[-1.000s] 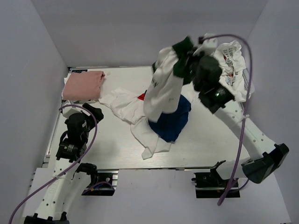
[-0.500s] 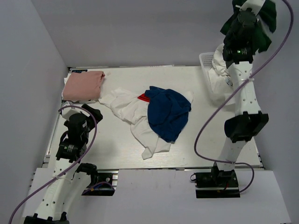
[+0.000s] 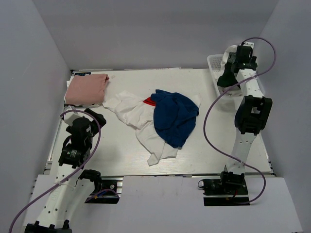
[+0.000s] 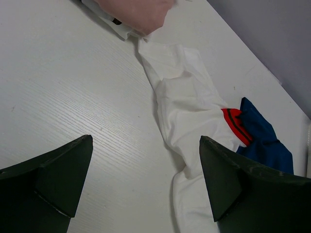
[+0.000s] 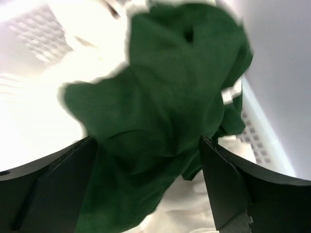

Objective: Fold and stack the t-shirts

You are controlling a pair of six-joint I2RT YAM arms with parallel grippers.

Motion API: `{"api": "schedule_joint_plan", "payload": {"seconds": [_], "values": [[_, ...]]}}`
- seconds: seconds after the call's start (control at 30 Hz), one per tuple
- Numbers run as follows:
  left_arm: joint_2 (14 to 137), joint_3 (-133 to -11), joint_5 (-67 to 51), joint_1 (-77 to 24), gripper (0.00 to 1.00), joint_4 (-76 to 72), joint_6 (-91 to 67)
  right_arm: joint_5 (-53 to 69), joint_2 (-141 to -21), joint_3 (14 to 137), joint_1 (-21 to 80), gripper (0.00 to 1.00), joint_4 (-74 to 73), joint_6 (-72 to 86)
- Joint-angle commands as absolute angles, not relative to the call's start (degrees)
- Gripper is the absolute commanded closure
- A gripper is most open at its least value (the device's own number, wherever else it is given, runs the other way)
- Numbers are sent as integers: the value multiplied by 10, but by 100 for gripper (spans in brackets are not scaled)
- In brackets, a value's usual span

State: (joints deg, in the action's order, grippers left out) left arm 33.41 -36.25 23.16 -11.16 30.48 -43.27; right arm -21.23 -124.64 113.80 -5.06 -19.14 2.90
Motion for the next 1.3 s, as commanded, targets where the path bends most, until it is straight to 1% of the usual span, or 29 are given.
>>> {"api": "schedule_joint_plan", "payload": {"seconds": [0.0,0.03,0.07,0.1,0.13,0.17,0.2,0.27,0.3,0.37,0.43,0.5,0.57,0.63,0.67,0.7,0.73,0.77,0.8,0.83,0.97,1.07,1.1,1.17,1.23,1.27], "values": [[333,-379,232,-114,0,314,-439,-172,-1149,1193,-33,10,-212,31],[339,-379,232,-114,0,314,-439,-146,-1132,1164,-30,10,-206,32],[339,-379,227,-114,0,314,-439,-86,-1117,1144,-12,10,-198,30],[345,-379,227,-114,0,314,-439,-75,-1063,1077,-3,10,-182,24],[345,-379,227,-114,0,314,-439,-60,-1045,1053,40,10,-165,21],[352,-379,227,-114,0,314,-439,-52,-1015,1028,53,10,-153,22],[352,-379,227,-114,0,314,-439,-38,-986,949,64,10,-121,29],[358,-384,222,-114,0,314,-439,-5,-953,898,110,10,-102,53],[358,-384,221,-114,0,314,-439,16,-946,830,121,10,-87,62],[358,-384,215,-114,0,314,-439,18,-935,780,164,10,-74,64],[363,-384,208,-114,0,309,-427,3,-946,749,238,10,-75,64],[363,-384,201,-114,0,308,-427,-33,-961,724,278,10,-83,62],[363,-384,201,-114,0,308,-427,-43,-983,696,297,10,-83,68],[368,-384,201,-114,0,308,-427,-87,-1016,680,321,10,-74,79],[368,-384,201,-114,0,308,-427,-119,-1033,680,326,12,-80,86],[368,-384,201,-114,0,308,-427,-144,-1041,685,329,18,-93,91],[368,-384,201,-114,0,308,-427,-152,-1050,702,328,40,-98,98],[368,-384,201,-114,0,308,-427,-173,-1049,707,331,58,-103,103],[368,-384,206,-114,0,308,-427,-181,-1042,712,332,73,-98,103],[368,-379,207,-114,0,308,-427,-179,-1032,713,332,99,-93,99],[368,-379,207,-114,0,308,-427,-177,-899,704,329,100,-24,94],[368,-379,212,-114,0,314,-427,-244,-841,731,320,100,-9,97],[368,-379,212,-114,0,314,-427,-278,-825,737,309,100,18,98],[368,-379,217,-114,0,314,-432,-301,-820,765,274,100,22,94],[368,-379,217,-114,0,314,-432,-310,-824,842,250,100,1,95],[368,-379,223,-114,0,314,-432,-311,-846,889,212,100,-18,90]]}}
